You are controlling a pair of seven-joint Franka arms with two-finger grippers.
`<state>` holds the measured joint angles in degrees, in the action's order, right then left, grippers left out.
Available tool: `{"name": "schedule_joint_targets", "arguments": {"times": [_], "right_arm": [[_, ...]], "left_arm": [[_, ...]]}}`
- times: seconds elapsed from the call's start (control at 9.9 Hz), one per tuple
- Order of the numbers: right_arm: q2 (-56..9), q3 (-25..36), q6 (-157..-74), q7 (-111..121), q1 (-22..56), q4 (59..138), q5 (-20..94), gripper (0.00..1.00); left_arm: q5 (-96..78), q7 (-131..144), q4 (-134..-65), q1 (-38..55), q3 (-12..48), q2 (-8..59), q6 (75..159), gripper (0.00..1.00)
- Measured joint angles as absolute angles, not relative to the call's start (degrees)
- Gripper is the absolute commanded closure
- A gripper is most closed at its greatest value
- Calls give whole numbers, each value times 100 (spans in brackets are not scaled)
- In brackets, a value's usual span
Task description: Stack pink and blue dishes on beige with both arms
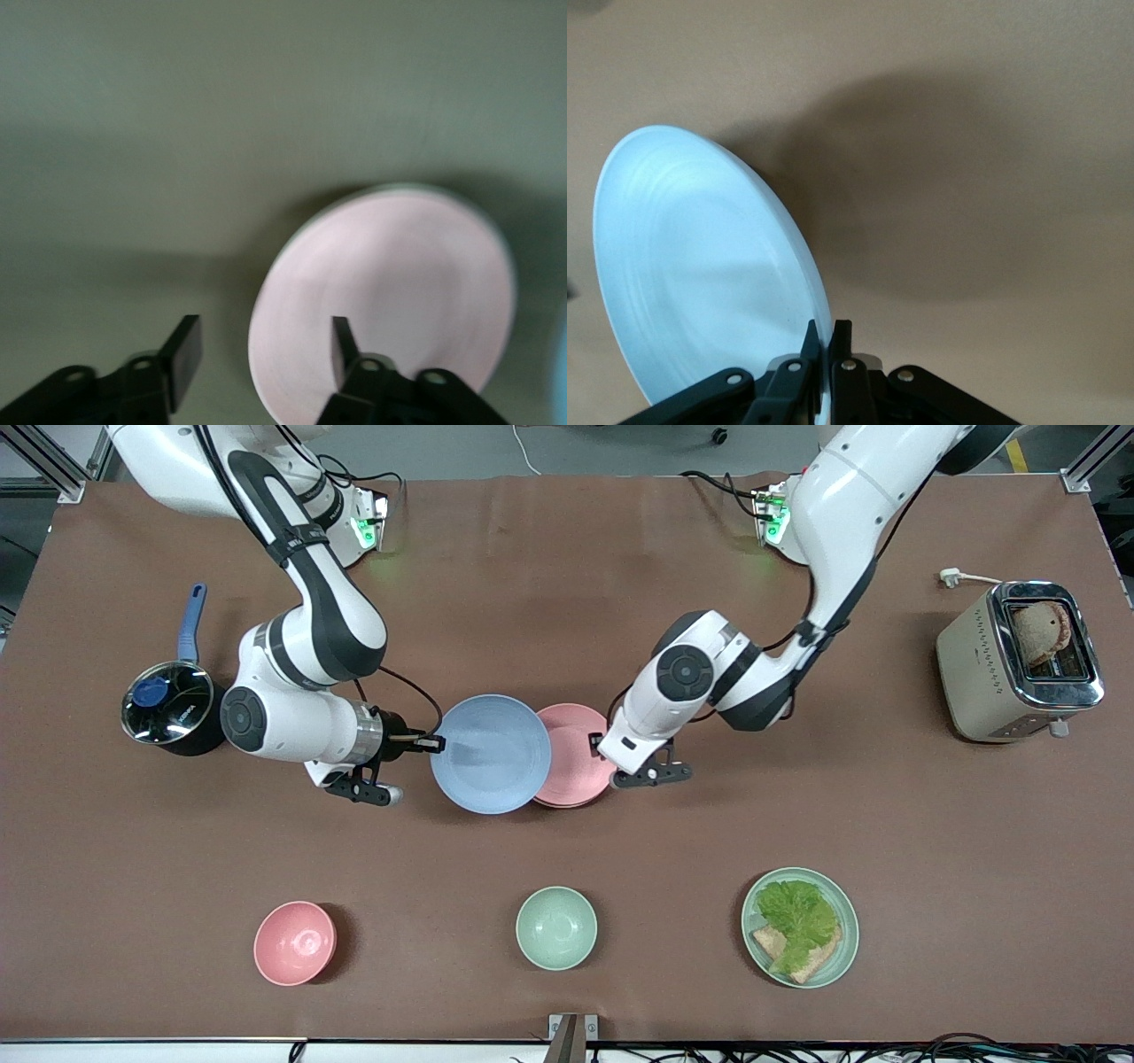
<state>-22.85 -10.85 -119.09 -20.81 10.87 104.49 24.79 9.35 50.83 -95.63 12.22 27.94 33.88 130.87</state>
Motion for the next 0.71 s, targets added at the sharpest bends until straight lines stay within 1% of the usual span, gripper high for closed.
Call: {"name": "schedule_joint_targets", "arguments": {"times": [0.2, 0.3, 0.4, 0.71], "right_arm": [[-2286, -1210, -12063, -2254, 1156, 10482, 2482, 99], [-2285, -1377, -12275, -2460, 1250, 10512, 2483, 99], [-2285, -1482, -12572, -2718, 1439, 10585, 2483, 99], [-2375, -1524, -13578, -3262, 2050, 10931, 2483, 98]], "left_arm": [[987, 4594, -8701, 574, 2774, 2702, 11646, 0], [992, 4127, -8246, 166, 2769, 2418, 11038, 0], [992, 3673, -7954, -200, 2766, 2137, 10608, 0], [901, 2220, -7797, -1013, 2780, 1313, 9500, 0]]}}
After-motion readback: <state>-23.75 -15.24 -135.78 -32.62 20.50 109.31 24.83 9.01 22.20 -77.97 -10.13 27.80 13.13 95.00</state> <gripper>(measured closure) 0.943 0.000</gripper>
